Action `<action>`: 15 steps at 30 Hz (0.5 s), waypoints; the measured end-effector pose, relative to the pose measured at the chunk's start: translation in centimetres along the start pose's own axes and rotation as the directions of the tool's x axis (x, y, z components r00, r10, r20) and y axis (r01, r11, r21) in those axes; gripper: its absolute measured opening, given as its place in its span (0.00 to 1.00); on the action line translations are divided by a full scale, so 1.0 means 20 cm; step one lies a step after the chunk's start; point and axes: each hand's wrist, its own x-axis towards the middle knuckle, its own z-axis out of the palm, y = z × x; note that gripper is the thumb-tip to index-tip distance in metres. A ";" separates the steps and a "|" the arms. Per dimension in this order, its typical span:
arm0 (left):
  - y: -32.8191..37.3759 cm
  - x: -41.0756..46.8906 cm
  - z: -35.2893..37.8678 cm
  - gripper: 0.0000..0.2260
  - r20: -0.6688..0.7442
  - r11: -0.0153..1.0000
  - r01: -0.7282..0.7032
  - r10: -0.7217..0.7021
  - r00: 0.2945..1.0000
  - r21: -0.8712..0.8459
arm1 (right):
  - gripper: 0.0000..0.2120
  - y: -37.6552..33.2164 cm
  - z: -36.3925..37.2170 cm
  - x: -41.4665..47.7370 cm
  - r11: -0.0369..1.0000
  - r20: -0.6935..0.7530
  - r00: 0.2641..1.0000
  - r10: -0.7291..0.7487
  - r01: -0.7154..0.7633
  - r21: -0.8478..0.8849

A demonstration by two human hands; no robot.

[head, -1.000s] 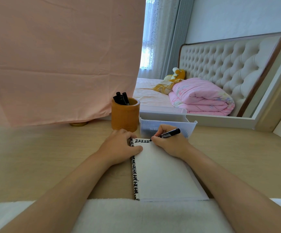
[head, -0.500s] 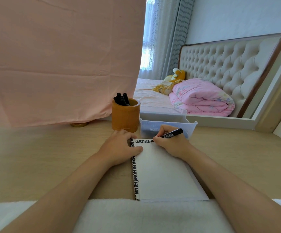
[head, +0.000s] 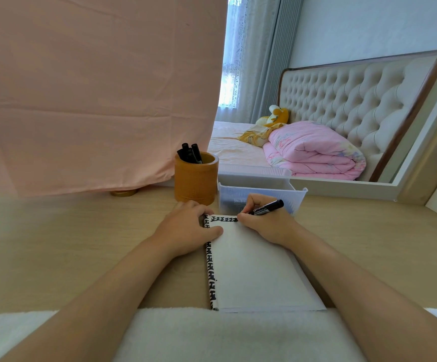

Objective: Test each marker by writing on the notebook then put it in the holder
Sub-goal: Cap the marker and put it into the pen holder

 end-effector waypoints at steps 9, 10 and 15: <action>-0.01 0.00 0.00 0.24 -0.006 1.000 -0.013 0.013 1.000 -0.004 | 0.13 0.01 0.00 0.00 0.994 -0.064 0.996 0.064 -0.058 0.097; -0.01 0.00 0.00 0.23 -0.007 1.000 -0.017 0.017 1.000 -0.006 | 0.12 0.01 0.00 -0.01 0.986 -0.076 0.994 0.079 -0.067 0.156; -0.02 0.00 -0.01 0.19 -0.022 0.993 -0.034 0.031 0.999 -0.109 | 0.09 -0.02 -0.03 -0.04 0.976 0.011 0.999 -0.031 0.028 0.214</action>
